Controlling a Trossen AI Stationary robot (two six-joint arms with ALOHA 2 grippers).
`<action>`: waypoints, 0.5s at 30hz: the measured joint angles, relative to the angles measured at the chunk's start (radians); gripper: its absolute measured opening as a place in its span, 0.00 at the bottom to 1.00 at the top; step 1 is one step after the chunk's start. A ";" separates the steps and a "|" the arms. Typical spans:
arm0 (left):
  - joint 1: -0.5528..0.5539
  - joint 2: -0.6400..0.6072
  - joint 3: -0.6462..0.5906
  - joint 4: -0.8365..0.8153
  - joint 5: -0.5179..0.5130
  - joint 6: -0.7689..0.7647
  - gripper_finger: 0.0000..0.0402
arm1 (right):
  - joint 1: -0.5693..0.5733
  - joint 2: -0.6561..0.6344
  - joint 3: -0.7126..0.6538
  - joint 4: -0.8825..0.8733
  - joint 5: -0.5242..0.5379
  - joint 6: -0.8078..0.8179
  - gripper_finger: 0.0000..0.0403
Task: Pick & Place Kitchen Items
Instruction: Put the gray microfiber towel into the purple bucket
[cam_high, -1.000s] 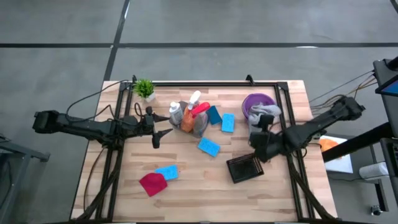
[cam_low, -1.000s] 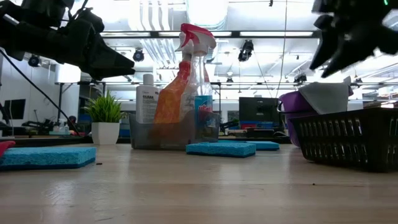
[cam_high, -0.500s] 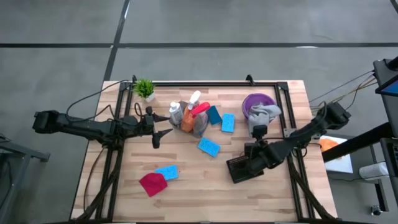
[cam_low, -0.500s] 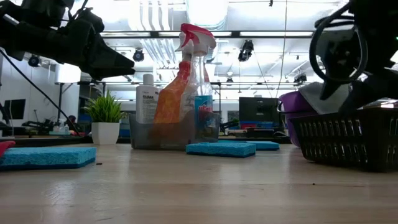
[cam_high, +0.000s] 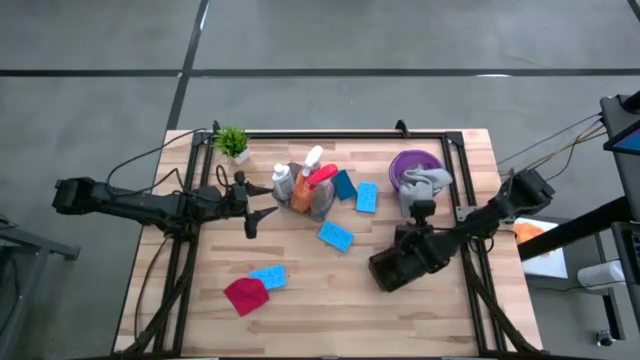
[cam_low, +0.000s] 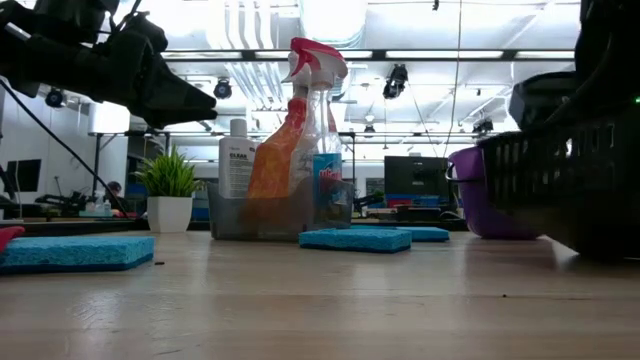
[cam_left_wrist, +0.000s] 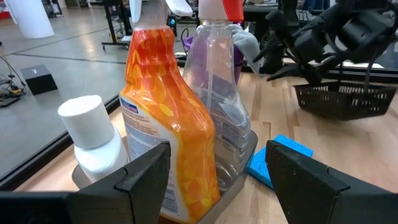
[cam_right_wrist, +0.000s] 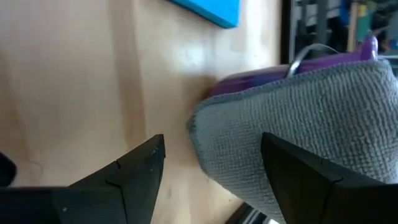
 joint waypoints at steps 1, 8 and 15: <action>0.000 0.000 0.000 0.001 0.000 0.000 0.66 | -0.001 0.004 -0.002 -0.002 0.009 0.009 0.65; 0.000 0.000 0.000 0.003 0.000 0.000 0.66 | -0.001 0.030 0.000 -0.006 0.047 0.043 0.65; 0.000 0.000 0.000 0.004 0.000 -0.003 0.66 | -0.001 -0.004 0.032 -0.023 0.048 0.027 0.65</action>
